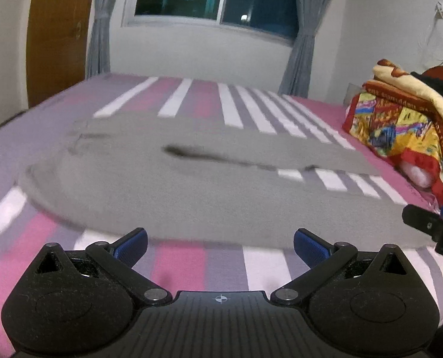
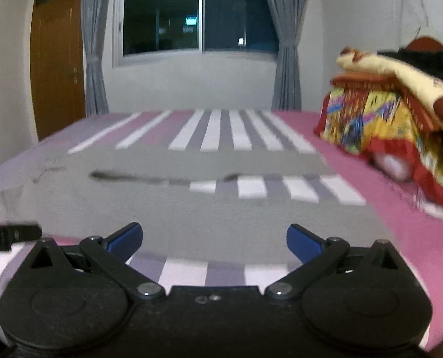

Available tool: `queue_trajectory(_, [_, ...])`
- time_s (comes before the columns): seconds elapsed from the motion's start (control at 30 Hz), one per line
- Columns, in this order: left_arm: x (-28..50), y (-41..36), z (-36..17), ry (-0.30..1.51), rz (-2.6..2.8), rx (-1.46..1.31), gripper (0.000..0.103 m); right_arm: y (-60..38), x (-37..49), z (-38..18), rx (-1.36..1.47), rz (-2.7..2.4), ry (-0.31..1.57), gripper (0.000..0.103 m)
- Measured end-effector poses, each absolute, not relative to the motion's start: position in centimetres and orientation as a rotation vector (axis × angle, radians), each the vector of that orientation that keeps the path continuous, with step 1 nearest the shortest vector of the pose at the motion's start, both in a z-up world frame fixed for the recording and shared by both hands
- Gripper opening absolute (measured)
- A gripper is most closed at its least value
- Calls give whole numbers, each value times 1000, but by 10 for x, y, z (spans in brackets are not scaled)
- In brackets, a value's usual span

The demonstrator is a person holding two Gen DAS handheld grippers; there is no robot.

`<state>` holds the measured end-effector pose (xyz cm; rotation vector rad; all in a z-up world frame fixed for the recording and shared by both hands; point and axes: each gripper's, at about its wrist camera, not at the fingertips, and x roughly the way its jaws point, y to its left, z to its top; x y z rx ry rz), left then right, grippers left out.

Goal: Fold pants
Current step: 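Reach down and grasp the sweatpants edge with the left gripper while the right gripper grasps too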

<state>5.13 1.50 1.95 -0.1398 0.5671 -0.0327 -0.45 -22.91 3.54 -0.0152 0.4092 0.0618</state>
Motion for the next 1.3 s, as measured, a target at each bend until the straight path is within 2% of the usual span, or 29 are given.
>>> queue_trajectory(0.27, [148,43,58,526,-67,-133,103,-238,77,73,22,182,381,103])
queue_trajectory(0.43, [216,81,63,490,79,-63,103,-232,141,73,52,293,378,103])
queue_trajectory(0.63, [322,171,32,638,162,-56,103,-199,231,53,-38,321,517,103])
queue_trajectory(0.67, [336,186,27,656,155,-62,100,-198,251,49,-10,328,541,103])
queue_trajectory(0.7, [349,201,23,663,156,-60,92,-196,267,48,5,338,558,102])
queue_trajectory(0.73, [361,215,18,675,164,-40,69,-194,285,44,13,349,577,101])
queue_trajectory(0.77, [375,227,13,689,172,-1,60,-190,303,41,9,362,594,94])
queue_trajectory(0.8, [387,239,9,688,176,43,60,-185,319,38,2,375,613,83])
queue_trajectory(0.87, [412,262,1,694,203,148,62,-176,348,34,-12,415,646,70])
queue_trajectory(0.9, [424,274,-3,706,207,173,68,-171,359,33,-26,436,650,70])
queue_trajectory(0.93, [435,286,-7,723,188,176,83,-164,372,30,-43,470,652,70])
queue_trajectory(0.97, [443,298,-12,724,187,172,86,-159,384,27,-60,504,655,67])
queue_trajectory(1.07, [463,320,-23,742,127,129,86,-139,419,16,-133,597,668,43])
queue_trajectory(1.17, [486,335,-39,813,64,124,86,-128,446,4,-187,679,651,48])
queue_trajectory(1.3, [509,344,-58,857,15,149,86,-115,478,-12,-233,722,686,49])
